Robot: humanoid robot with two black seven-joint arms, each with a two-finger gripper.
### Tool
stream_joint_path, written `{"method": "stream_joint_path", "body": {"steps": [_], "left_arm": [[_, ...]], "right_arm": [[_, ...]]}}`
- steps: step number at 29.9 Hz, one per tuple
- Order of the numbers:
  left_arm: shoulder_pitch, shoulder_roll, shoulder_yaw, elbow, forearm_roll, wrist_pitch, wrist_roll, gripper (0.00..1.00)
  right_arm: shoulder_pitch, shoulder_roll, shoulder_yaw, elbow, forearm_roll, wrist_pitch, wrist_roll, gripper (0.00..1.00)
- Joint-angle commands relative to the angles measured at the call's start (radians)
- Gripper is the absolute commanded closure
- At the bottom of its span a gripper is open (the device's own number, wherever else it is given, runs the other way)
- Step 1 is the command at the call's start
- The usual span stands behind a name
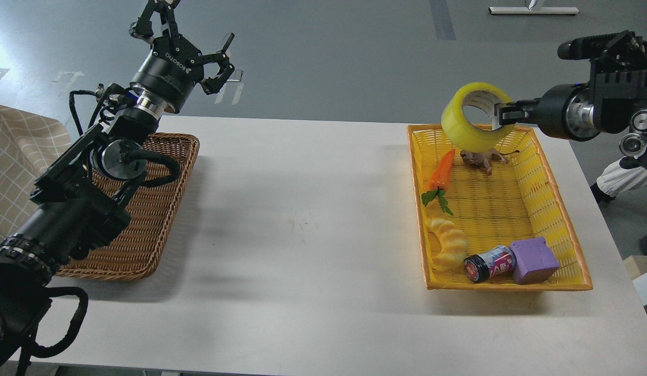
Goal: Place and transfer tape with both arms
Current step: 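Lift the tape roll and carry it toward the table center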
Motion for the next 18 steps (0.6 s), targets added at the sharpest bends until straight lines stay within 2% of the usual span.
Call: {"method": "stream_joint_path", "body": {"steps": [1, 18], "left_arm": [[-0.003, 0.0, 0.0, 0.001, 0.0, 0.0, 0.0, 0.02], [-0.004, -0.003, 0.0, -0.003, 0.0, 0.0, 0.0, 0.02]], "right_arm": [[0.023, 0.032, -0.002, -0.002, 0.0, 0.0, 0.001, 0.96], [0.08, 0.253, -0.016, -0.059, -0.001, 0.0, 0.001, 0.96]]}}
